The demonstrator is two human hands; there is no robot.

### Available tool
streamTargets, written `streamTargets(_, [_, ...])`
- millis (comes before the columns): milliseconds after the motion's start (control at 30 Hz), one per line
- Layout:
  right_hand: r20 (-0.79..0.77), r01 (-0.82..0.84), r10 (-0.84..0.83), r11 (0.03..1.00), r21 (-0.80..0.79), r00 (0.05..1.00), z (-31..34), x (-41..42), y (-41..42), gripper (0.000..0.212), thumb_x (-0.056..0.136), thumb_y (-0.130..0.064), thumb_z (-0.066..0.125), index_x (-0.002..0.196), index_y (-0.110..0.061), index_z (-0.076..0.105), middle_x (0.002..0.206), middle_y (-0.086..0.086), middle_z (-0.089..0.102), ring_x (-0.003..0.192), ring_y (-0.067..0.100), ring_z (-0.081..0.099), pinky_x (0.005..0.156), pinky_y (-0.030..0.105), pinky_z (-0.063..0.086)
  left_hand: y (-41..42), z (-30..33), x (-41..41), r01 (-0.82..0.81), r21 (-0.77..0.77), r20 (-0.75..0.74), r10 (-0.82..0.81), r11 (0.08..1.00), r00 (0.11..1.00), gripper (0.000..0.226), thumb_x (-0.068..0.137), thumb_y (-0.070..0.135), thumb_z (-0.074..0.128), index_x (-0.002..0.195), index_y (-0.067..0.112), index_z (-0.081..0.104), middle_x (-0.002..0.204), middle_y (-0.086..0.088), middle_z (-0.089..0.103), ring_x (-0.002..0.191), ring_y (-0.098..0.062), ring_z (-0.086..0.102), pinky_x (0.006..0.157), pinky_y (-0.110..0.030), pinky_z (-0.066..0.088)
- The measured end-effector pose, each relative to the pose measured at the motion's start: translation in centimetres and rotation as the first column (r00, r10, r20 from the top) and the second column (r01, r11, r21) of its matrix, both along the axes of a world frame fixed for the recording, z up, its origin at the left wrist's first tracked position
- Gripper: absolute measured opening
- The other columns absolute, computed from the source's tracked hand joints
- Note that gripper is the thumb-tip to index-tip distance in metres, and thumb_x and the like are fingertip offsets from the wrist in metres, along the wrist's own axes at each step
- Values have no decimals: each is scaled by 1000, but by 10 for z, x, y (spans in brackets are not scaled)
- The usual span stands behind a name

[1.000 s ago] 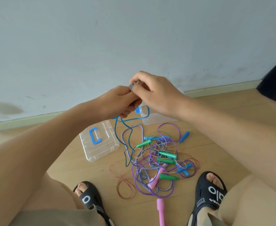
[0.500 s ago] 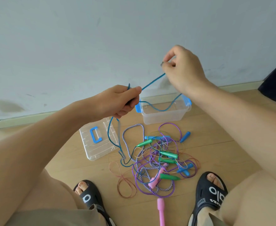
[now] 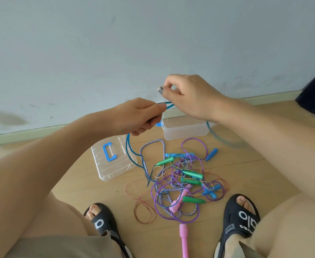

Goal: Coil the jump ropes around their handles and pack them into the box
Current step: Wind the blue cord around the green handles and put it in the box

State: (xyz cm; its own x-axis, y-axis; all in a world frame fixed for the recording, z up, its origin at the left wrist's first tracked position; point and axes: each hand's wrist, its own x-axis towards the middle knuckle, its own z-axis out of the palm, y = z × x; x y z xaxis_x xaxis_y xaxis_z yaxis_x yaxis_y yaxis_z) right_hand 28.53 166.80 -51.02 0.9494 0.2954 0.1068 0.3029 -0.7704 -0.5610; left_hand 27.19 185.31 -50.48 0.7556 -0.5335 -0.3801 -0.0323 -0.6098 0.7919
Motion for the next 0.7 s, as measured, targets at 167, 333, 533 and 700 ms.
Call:
streamTargets(167, [90, 149, -139, 983, -110, 986, 14, 15, -32, 23, 91, -45, 59, 85, -23, 57, 58, -12, 53, 57, 7, 48, 62, 30, 35, 15, 1, 8, -21, 62, 54, 18, 998, 998, 45, 105, 41, 38, 72, 11, 44, 57, 3, 28, 50, -16, 22, 46, -21, 27])
streamTargets(333, [75, 224, -213, 952, -207, 974, 11, 19, -43, 18, 94, -38, 55, 88, -22, 63, 75, -10, 63, 84, 23, 60, 69, 30, 39, 16, 0, 10, -37, -8, 133, 37, 999, 990, 43, 105, 38, 41, 67, 17, 46, 57, 10, 32, 53, -14, 26, 51, -23, 29])
streamTargets(533, [-370, 54, 132, 891, 451, 919, 3, -7, 12, 45, 101, -37, 38, 104, 1, 62, 97, 7, 73, 103, 25, 68, 106, 43, 43, 2, 3, 7, -4, -121, 175, 25, 993, 984, 46, 104, 45, 41, 68, 16, 48, 56, 9, 31, 52, -15, 25, 47, -20, 28])
streamTargets(700, [-338, 41, 119, 902, 429, 934, 1, -12, 17, 49, 101, -50, 36, 97, -6, 57, 91, 17, 58, 58, 19, 51, 73, 48, 60, 2, 5, 5, -12, -133, 206, 40, 991, 978, 44, 101, 41, 45, 66, 16, 49, 53, 9, 33, 50, -14, 25, 48, -24, 26])
